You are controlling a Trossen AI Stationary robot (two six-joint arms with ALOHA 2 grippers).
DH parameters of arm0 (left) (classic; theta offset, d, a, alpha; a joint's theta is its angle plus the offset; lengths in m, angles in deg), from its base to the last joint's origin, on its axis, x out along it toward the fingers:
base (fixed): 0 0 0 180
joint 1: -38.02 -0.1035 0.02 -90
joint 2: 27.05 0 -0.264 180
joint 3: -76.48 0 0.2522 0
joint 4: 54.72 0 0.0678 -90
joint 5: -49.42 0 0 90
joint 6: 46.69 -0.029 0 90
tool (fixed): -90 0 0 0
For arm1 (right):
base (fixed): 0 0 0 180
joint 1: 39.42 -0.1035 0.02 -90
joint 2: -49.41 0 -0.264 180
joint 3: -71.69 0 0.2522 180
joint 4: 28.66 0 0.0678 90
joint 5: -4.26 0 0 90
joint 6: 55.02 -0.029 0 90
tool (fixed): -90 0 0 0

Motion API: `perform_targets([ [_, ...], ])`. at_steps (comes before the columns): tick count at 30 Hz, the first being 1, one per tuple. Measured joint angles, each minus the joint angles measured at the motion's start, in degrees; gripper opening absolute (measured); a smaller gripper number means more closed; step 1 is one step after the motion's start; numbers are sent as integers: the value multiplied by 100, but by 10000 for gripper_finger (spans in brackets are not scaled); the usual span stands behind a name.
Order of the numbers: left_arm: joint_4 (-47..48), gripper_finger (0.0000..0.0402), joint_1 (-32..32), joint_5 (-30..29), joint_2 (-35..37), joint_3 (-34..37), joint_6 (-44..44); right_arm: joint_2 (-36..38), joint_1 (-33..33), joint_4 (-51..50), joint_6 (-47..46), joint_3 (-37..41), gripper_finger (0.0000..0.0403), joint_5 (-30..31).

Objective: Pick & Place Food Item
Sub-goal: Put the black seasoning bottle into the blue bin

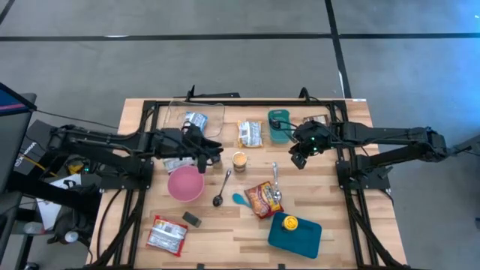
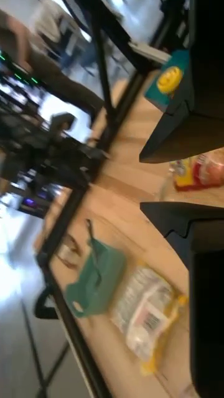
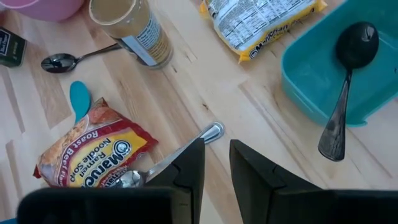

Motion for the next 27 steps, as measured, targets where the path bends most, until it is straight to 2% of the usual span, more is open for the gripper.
perform_targets([
  [16,3246,106,-216,-26,-1145,-1740,1152,-2,-4,-2,-98,0,70,0],
  [27,4234,106,-216,32,-1753,-2332,1751,-2,-4,-2,-98,-2,70,0],
])
